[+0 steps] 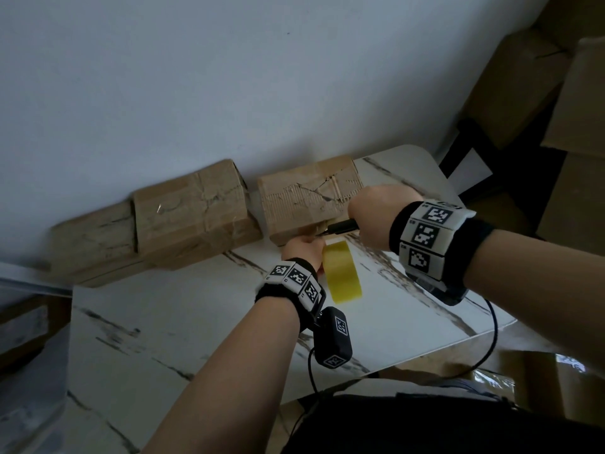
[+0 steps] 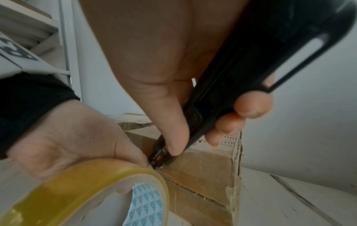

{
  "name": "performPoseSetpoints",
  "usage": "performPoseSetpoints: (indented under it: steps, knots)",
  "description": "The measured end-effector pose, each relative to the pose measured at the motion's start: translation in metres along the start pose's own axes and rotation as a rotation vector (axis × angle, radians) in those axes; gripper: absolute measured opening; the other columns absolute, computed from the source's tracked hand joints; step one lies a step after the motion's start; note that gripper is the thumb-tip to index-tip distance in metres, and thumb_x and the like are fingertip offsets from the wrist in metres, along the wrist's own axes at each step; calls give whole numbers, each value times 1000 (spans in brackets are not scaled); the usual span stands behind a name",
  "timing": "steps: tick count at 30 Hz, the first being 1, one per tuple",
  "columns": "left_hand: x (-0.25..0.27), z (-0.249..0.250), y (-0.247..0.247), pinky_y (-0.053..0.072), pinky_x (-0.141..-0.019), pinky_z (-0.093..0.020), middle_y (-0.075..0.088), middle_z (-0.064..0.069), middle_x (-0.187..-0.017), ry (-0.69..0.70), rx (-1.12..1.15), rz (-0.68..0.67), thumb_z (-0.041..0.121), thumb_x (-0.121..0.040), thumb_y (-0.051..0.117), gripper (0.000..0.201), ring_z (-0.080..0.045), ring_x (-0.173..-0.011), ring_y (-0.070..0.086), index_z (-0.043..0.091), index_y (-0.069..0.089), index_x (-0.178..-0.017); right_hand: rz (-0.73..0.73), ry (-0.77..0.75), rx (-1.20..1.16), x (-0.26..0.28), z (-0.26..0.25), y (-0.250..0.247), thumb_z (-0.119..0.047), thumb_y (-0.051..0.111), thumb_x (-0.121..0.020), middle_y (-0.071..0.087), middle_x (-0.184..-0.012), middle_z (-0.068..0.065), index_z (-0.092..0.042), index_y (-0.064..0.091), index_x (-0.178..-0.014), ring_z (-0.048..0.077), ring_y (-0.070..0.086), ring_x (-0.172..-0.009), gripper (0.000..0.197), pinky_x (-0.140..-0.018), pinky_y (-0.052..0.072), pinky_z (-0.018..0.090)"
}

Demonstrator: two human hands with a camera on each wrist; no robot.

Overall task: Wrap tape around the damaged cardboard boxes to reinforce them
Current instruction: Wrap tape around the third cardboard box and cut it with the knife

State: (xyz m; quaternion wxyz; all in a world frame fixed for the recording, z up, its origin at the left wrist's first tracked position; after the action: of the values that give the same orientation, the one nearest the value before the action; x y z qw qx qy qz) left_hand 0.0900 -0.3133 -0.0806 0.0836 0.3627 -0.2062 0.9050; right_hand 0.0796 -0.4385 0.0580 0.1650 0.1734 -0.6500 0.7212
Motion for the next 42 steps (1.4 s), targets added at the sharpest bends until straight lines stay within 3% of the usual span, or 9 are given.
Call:
performPoseSetpoints:
  steps: [9,12,14,18,22,27,32,37,42]
  knots:
    - [6,3,0,54,-87,-46,68,-20,-102,-2,3,9,26,-88,57,12,-36,-96,65,17,58,-79,-12,25,17,1,5,0,-14,52,-88,45,-64,-3,-17,41,-63,12,43,-51,28,-42,35,24]
    - [5,1,0,53,-89,-45,68,-18,-105,1,-15,9,27,-87,58,19,-35,-99,65,15,63,-101,-23,74,27,3,20,2,-12,51,-88,44,-64,-3,-16,42,-64,13,41,-51,26,-50,42,27]
    - [6,3,-3,54,-88,-44,70,-16,-103,21,-45,25,30,-85,61,15,-34,-96,66,18,62,-93,-25,115,31,3,36,4,-12,52,-86,46,-65,-2,-17,42,-63,15,44,-53,26,-57,47,29]
    - [8,4,-4,54,-88,-43,69,-17,-103,12,-67,13,29,-87,63,12,-34,-96,66,20,57,-91,-67,130,-13,-2,49,22,-15,54,-85,57,-76,-1,-17,60,-84,20,58,-69,6,-62,50,28]
    - [9,-3,-3,52,-92,-44,66,-19,-108,-18,-76,-16,25,-88,62,29,-35,-101,64,14,59,-115,-106,78,-121,-6,41,51,-23,54,-90,61,-102,2,-23,60,-107,24,60,-93,18,-68,47,29]
    - [11,-4,-14,54,-87,-45,67,-17,-104,35,-180,-9,29,-88,59,14,-34,-98,63,15,62,-89,-109,52,-265,-11,38,94,-24,51,-92,48,-105,5,-21,51,-113,28,55,-91,21,-70,45,34]
    - [19,14,-36,52,-85,-36,66,-9,-99,188,-405,97,26,-91,57,21,-28,-97,60,10,67,-100,-135,58,-324,-18,30,124,-29,63,-85,47,-109,5,-19,52,-118,29,54,-101,36,-81,48,36]
    - [27,22,-50,35,-70,-23,56,1,-86,246,-506,164,28,-92,56,12,-17,-81,49,16,59,-90,36,-51,-534,-27,3,94,-30,49,-94,50,-130,6,-17,54,-127,26,47,-119,35,-96,40,34]
    - [33,23,-56,34,-67,-24,57,-1,-85,306,-497,177,27,-90,59,13,-18,-80,51,17,57,-84,112,-109,-779,-43,-22,74,-23,43,-96,65,-112,5,-20,65,-113,27,59,-105,29,-90,49,37]
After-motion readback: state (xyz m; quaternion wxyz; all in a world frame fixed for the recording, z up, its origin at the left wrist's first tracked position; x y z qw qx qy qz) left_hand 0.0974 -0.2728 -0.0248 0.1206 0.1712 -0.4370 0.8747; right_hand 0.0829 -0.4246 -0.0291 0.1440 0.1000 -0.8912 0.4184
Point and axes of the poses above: each hand's wrist, its own x-axis away from the middle knuckle, its own y-axis out of the palm, z = x × y, the point moved 8 cm from there along -x, towards the middle knuckle
